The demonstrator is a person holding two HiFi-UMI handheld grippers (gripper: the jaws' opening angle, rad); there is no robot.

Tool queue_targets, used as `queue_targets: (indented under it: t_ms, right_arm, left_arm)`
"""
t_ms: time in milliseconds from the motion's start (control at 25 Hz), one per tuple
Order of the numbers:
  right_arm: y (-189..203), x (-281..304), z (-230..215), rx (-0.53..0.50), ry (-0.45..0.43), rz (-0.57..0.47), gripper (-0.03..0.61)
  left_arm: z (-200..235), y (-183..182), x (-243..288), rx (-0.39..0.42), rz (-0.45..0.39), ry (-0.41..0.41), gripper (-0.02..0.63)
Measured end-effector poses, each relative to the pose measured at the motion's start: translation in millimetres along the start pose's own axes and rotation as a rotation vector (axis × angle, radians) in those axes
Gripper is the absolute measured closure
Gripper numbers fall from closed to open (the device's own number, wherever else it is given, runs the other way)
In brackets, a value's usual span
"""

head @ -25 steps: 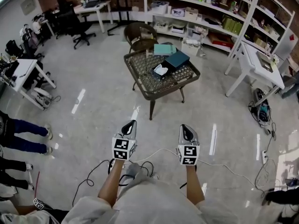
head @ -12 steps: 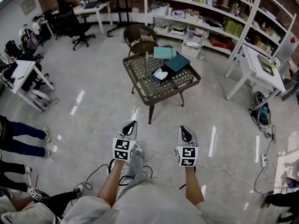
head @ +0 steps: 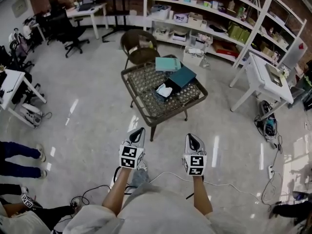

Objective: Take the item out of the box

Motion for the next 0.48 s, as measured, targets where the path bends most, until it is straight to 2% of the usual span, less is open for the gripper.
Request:
queue_targets:
  t_ms: [480]
  right_arm:
    - [-15, 151, -1, -0.027, 0.054, 0.015, 0.578]
  left_arm:
    - [119, -18, 118, -0.016, -0.012, 0.048, 0.611]
Point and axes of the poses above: the fingertips, and each gripper's own axes: x forward along the fingers, z to its left, y out of its underside, the point moved 5 cm from there along -x, backward along the fingers, and after that the axes turned 15 degrees about -z, right-handed, at the moved point
